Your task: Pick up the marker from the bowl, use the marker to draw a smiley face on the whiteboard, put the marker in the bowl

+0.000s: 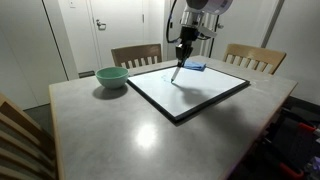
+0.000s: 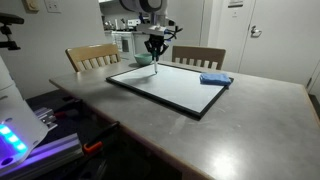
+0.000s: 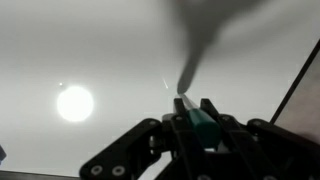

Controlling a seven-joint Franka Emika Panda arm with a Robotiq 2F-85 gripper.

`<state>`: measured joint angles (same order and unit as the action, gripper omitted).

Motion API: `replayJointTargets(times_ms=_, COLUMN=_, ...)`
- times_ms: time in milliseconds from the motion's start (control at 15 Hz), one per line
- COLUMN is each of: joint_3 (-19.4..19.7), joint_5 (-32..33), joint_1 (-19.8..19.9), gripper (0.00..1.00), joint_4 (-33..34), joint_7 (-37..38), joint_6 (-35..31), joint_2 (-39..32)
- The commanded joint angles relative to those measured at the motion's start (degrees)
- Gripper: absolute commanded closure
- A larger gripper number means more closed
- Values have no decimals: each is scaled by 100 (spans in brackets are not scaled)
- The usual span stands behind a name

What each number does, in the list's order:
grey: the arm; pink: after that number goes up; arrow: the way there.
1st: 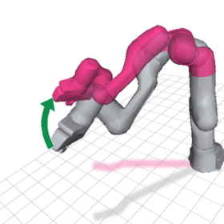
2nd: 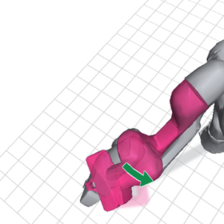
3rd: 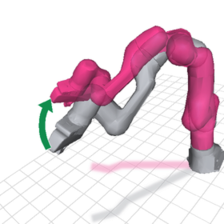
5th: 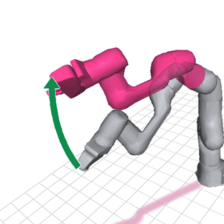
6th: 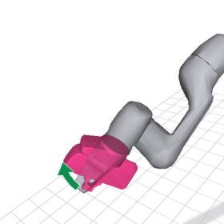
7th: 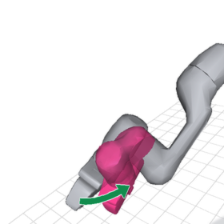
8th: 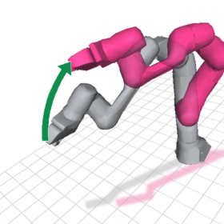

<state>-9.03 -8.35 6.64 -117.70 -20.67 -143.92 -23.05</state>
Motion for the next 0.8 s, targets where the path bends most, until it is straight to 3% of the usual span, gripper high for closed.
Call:
replayJointTargets(times_ms=0, joint_3=100, joint_5=-19, joint_1=20, gripper=95, joint_4=-117, joint_7=-177, joint_6=125, joint_2=97)
replayJointTargets(times_ms=733, joint_3=199, joint_5=-43, joint_1=101, gripper=95, joint_4=-104, joint_7=-447, joint_6=116, joint_2=31)
